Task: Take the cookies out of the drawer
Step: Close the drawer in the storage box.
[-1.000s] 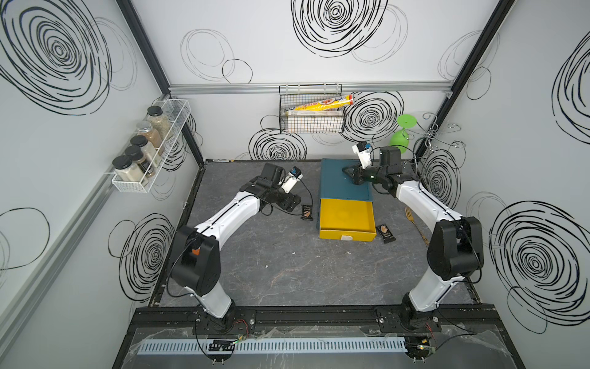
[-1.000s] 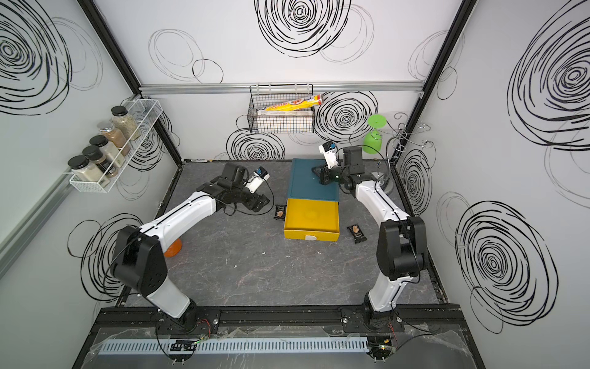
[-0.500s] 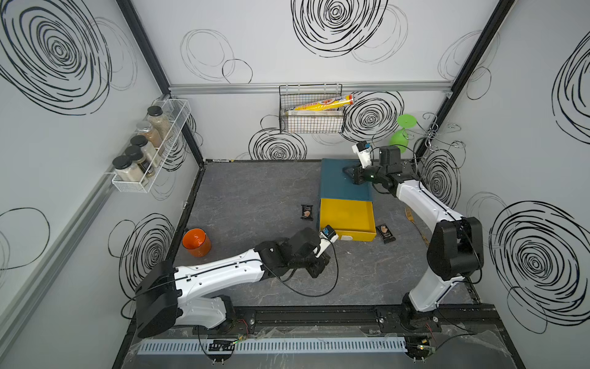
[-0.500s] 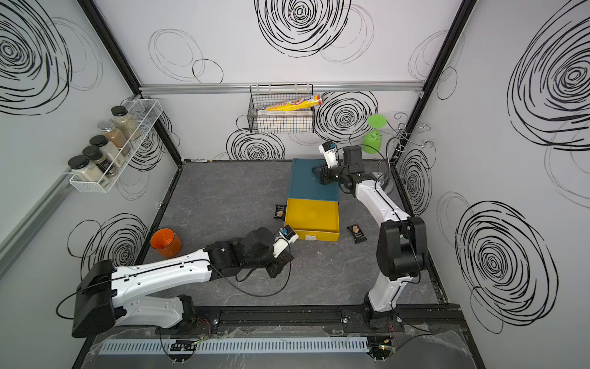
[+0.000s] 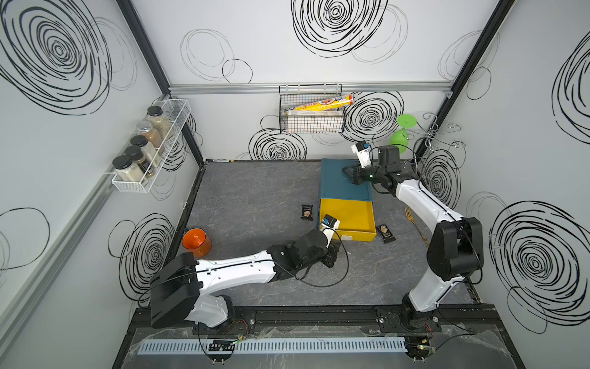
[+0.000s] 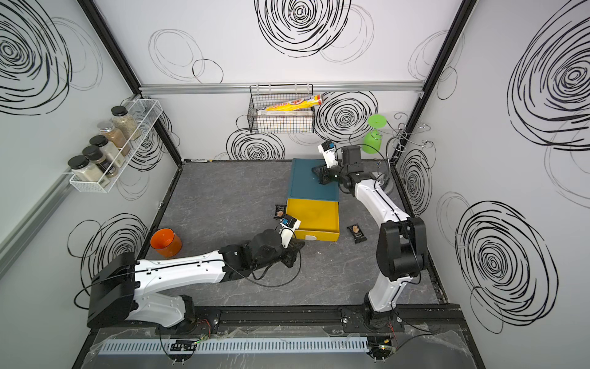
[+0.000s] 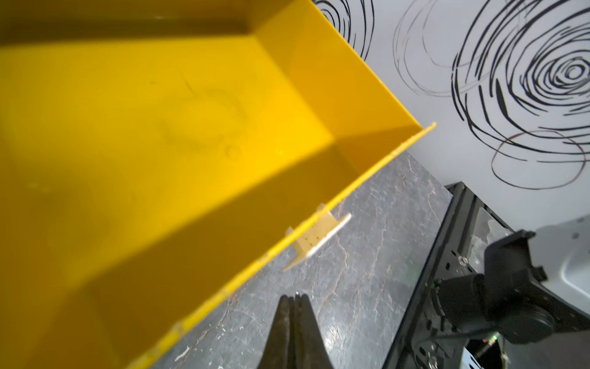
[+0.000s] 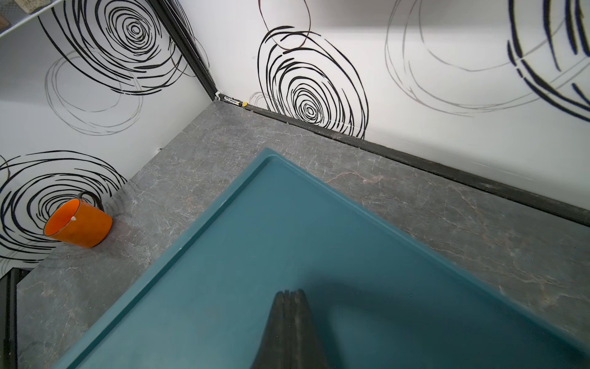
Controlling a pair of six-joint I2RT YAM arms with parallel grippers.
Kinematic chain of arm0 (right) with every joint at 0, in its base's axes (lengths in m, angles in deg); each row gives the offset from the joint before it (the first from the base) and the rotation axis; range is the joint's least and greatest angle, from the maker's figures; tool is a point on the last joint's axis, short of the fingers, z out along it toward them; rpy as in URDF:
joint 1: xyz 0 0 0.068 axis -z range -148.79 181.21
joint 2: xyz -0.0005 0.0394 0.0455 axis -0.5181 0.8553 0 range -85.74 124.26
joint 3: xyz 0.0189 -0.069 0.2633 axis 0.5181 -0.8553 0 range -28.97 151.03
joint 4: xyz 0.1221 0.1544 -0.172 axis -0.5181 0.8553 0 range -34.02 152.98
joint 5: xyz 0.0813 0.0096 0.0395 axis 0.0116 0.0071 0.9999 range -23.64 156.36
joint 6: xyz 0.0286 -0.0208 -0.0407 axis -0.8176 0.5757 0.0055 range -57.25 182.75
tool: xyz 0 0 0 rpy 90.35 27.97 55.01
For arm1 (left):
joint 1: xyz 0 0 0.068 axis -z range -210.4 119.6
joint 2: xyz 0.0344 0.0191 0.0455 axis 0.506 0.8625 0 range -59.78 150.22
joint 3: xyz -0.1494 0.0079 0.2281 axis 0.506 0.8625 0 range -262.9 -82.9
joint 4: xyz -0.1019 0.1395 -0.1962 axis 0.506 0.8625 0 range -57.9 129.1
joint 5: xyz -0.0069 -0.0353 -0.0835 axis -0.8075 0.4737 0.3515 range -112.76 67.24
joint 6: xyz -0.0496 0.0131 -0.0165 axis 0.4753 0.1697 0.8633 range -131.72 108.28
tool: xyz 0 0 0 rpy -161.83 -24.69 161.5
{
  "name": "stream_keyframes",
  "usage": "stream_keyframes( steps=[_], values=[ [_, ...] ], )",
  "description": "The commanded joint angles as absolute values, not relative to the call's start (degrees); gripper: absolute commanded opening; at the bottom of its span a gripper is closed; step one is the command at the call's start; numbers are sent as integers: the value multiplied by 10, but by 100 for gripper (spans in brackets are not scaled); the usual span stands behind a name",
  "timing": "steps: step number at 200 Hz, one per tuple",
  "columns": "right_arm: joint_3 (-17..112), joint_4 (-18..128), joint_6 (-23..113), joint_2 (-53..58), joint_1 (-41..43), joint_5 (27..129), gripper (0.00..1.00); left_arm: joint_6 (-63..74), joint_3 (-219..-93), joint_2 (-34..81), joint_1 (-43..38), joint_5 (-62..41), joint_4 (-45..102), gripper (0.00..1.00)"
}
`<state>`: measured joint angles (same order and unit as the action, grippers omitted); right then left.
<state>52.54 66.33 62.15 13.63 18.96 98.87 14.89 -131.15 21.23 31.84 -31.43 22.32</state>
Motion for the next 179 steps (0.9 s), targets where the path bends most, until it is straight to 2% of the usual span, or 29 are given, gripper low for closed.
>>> stream_keyframes(
  steps=[1, 13, 138, 179],
  values=[
    [496, 785, 624, 167, 186, 945, 0, 134, -1323, 225, 313, -395, 153, 0],
    [494, 787, 625, 169, 186, 944, 0, 116, -1329, 234, 307, -420, 142, 0],
    [493, 805, 632, 174, 185, 933, 0, 42, -1475, 383, 223, -423, 75, 0],
    [490, 807, 633, 165, 185, 932, 0, 47, -1472, 377, 222, -411, 77, 1]
  ],
)
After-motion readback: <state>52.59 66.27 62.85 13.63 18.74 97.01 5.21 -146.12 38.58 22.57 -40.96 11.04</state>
